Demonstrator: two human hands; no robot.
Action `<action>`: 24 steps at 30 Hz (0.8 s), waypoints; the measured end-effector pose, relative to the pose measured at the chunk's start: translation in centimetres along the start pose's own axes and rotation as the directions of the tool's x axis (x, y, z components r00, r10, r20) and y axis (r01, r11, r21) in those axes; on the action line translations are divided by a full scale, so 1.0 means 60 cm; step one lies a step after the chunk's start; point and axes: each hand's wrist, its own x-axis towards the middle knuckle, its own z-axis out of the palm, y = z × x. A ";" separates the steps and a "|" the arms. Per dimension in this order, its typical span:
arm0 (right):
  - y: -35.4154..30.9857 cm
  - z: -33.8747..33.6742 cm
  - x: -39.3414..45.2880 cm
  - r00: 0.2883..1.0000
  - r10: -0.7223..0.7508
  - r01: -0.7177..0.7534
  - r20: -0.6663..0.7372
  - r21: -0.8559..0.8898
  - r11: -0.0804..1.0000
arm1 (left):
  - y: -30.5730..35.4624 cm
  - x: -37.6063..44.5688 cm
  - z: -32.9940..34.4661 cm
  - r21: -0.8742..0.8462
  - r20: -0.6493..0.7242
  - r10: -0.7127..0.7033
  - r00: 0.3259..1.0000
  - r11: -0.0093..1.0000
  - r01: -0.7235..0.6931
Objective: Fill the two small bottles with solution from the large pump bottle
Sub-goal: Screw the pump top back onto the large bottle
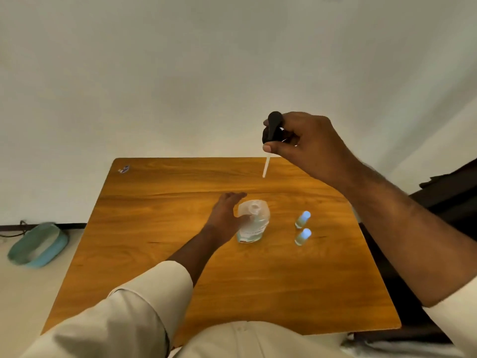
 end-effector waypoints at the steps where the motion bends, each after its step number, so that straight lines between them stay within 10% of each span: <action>1: 0.006 -0.006 -0.004 1.000 -0.001 0.001 -0.018 0.036 0.999 | 0.001 0.003 0.007 0.003 -0.026 -0.015 1.000 1.000 0.015; 24: 0.153 0.150 -0.039 0.945 0.071 -0.165 0.321 0.275 0.947 | -0.018 0.017 0.048 -0.205 -0.051 -0.165 0.985 0.967 0.152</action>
